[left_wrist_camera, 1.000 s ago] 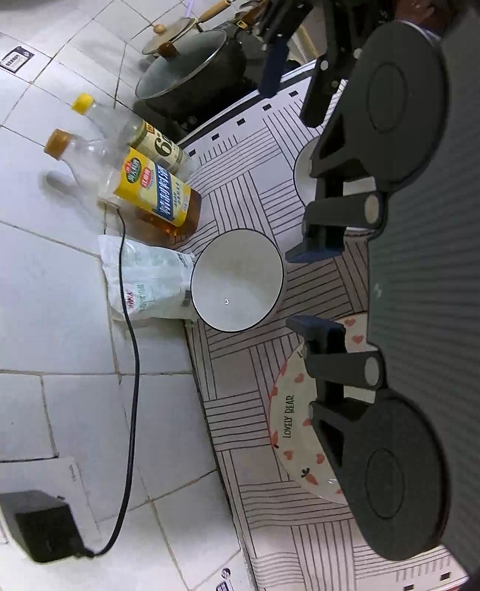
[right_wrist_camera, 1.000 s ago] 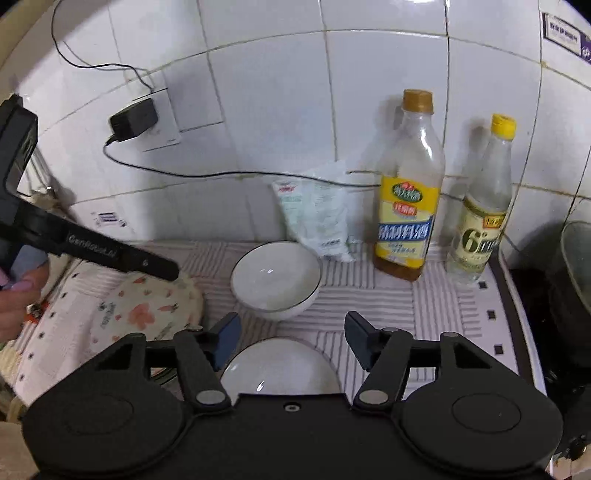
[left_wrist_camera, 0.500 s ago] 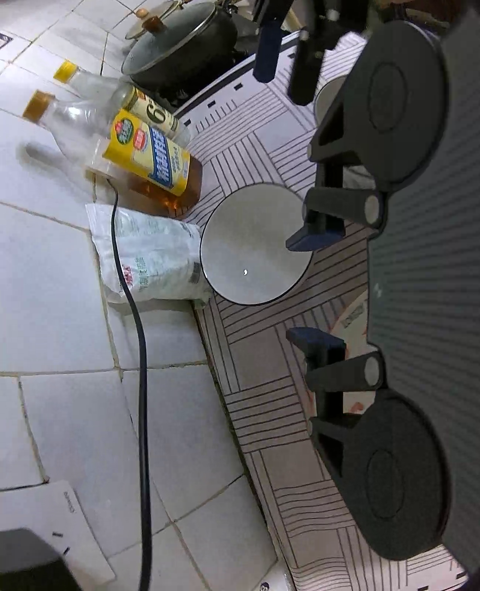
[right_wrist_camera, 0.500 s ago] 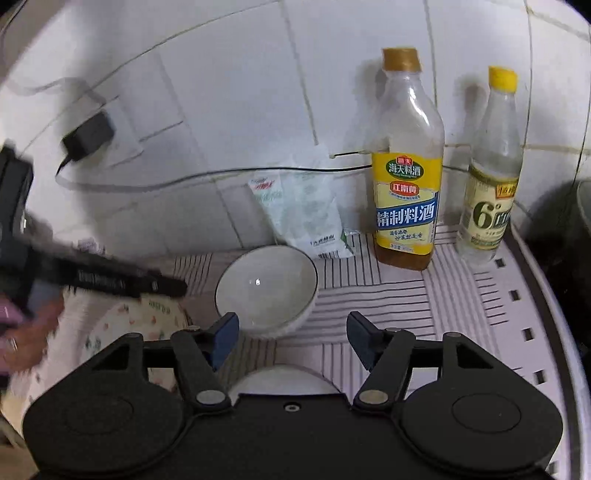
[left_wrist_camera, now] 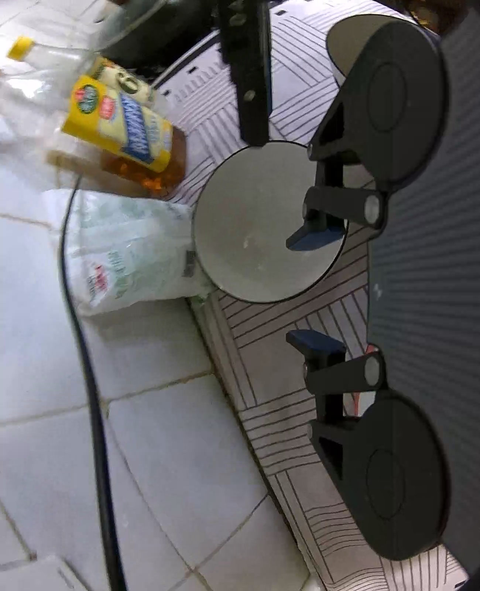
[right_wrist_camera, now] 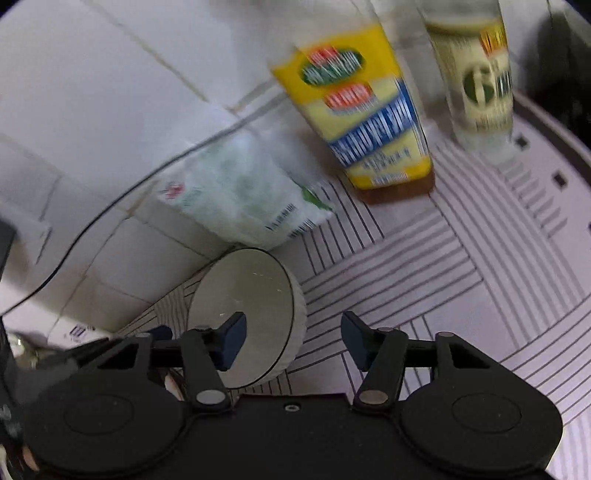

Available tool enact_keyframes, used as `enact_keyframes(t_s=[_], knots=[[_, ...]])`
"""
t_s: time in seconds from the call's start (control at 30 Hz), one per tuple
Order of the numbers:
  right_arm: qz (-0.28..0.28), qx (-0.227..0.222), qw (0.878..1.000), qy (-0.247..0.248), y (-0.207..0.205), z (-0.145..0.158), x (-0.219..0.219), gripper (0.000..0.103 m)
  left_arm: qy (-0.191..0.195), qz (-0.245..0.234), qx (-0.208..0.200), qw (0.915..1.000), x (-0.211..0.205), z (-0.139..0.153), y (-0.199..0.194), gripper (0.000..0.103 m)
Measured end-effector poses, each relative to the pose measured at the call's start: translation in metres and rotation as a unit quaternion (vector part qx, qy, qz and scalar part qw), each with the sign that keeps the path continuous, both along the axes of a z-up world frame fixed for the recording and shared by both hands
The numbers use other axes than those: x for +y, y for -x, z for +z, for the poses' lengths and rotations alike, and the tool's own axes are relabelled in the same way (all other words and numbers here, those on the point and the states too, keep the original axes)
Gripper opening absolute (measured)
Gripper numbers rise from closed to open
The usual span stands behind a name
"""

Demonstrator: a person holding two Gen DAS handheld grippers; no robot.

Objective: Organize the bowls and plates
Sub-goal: 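Lift the white bowl off the cloth with both grippers, then carry the white bowl over the nested bowls and lower it inside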

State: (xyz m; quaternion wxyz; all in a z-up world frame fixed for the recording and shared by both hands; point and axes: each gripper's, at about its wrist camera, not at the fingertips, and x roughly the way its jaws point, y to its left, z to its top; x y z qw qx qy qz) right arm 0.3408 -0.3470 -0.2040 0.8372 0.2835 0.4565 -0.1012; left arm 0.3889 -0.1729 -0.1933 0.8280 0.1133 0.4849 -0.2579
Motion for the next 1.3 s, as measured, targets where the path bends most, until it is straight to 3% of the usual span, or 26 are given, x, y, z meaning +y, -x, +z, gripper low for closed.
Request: enact_keyframes(t_s=[0.2, 0.43, 0.5, 0.6, 0.73, 0.93, 1.3], knots=[[-0.012, 0.024, 1.000, -0.011, -0.015, -0.015, -0.003, 0.039, -0.013, -0.003, 0.012, 0.9998, -0.009, -0.006, -0.005, 0.042], [-0.022, 0.028, 0.999, -0.019, -0.018, -0.026, -0.008, 0.009, -0.025, 0.005, 0.026, 0.9993, -0.009, -0.015, -0.010, 0.036], [-0.017, 0.026, 0.999, 0.009, -0.019, -0.025, -0.003, 0.007, -0.011, 0.004, 0.036, 0.9993, -0.007, -0.015, -0.010, 0.033], [-0.011, 0.022, 0.999, 0.024, -0.021, -0.024, 0.000, 0.007, -0.003, 0.002, 0.054, 0.9985, -0.010, -0.016, -0.008, 0.017], [-0.013, 0.027, 0.999, 0.021, -0.022, -0.024, -0.003, 0.008, 0.001, 0.009, 0.046, 0.9989, -0.011, -0.014, -0.004, 0.017], [-0.009, 0.018, 0.999, 0.029, -0.009, -0.011, 0.003, 0.010, 0.013, 0.020, 0.068, 0.9974, -0.007, -0.002, 0.003, 0.016], [-0.009, -0.058, 0.998, 0.032, 0.049, 0.053, 0.019, 0.011, 0.063, 0.009, 0.055, 0.9964, 0.005, 0.066, 0.038, 0.016]])
